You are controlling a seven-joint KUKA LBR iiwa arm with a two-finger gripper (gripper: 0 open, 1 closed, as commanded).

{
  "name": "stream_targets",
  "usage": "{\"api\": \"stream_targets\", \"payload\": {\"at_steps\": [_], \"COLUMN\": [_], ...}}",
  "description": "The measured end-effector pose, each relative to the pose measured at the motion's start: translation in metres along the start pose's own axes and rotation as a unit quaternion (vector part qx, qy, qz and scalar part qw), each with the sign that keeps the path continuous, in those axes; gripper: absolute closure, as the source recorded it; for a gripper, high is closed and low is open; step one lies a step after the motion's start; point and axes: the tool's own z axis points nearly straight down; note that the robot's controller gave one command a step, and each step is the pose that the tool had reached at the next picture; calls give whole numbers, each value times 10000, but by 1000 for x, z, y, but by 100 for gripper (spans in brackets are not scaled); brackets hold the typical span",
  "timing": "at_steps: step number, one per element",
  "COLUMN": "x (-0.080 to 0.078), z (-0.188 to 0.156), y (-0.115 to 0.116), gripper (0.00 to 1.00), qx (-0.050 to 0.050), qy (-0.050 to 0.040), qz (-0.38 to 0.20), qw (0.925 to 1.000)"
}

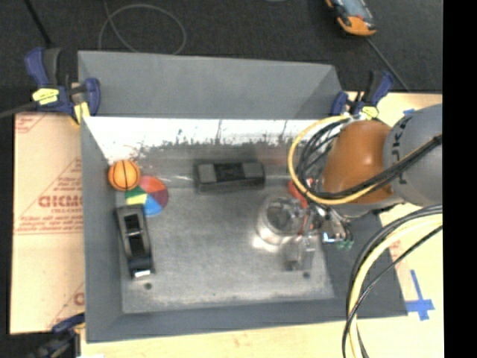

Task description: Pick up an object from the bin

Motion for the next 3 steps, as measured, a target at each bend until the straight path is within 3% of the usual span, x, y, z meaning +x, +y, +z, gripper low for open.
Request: {"api": "stream_targets", "payload": {"at_steps": [1, 2, 3], "x": [-11, -12, -13], "z": [-4, -4, -6], "y": [-21, -31, -20], "gripper": [0, 0, 100], "qx": [15, 9, 9], "qy": [-11, -27, -56], "qz": [-1319, -1725, -1317], "qw": [9913, 9850, 9913]}}
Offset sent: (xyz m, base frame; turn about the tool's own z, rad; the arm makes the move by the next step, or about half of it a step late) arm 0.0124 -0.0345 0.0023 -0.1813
